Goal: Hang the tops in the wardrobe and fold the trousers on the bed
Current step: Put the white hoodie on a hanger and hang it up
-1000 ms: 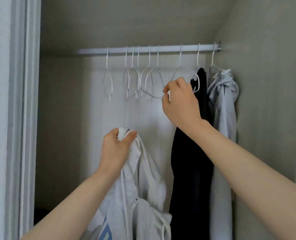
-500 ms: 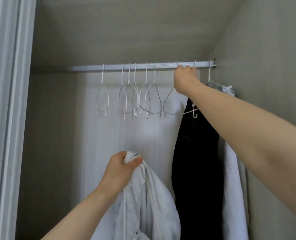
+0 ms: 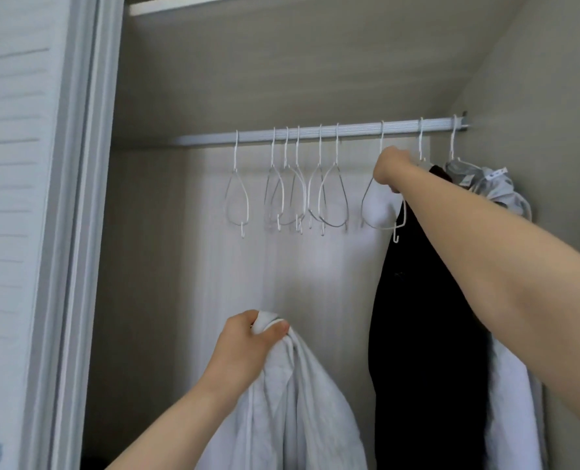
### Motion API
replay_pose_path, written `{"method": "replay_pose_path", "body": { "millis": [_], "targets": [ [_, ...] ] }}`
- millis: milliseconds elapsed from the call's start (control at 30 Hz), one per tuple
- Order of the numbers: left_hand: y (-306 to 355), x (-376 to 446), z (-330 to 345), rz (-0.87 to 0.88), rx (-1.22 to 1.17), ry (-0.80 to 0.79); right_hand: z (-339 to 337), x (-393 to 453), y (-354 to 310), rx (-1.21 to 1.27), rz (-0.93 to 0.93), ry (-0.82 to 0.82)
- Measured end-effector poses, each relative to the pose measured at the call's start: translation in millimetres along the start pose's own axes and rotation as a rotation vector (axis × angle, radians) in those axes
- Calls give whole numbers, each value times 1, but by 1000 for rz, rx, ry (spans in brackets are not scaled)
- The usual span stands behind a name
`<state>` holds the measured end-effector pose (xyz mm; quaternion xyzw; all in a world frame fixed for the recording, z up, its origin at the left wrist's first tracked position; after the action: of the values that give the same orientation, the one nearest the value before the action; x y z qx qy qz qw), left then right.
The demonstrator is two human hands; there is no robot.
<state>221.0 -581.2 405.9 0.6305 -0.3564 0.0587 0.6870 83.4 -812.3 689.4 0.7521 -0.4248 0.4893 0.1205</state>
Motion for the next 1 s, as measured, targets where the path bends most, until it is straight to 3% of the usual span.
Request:
{"method": "replay_pose_path", "body": {
  "millis": [100, 233, 367, 533, 700, 800, 1000],
  "targets": [
    [2, 1, -6, -7, -18, 15, -12, -1, -2, 179, 68, 12],
    [10, -2, -12, 53, -38, 39, -45, -2, -2, 383, 123, 159],
    [6, -7, -19, 96, -38, 75, -61, -28, 3, 522, 174, 169],
    [-5, -35, -11, 261, 199, -45, -66, -130, 16, 629, 224, 139],
    [-28, -69, -3, 238, 237, -136, -64, -285, 63, 863, 293, 219],
    [-43, -93, 3, 206, 260, -158, -62, -377, 82, 989, 316, 108],
    [-61, -135, 11, 43, 224, -187, -39, -446, 111, 1008, 376, -139]
  ]
}}
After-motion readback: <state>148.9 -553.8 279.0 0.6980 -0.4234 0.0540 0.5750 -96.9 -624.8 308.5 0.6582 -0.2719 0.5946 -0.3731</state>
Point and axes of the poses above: each hand's wrist, its own x-axis towards the middle knuckle, its own z-axis out of the palm, y = z × x, the point moved 6 cm from there along x, towards the middle knuckle, and after that the axes turned 11 degrees about y, right-handed, at the moved point
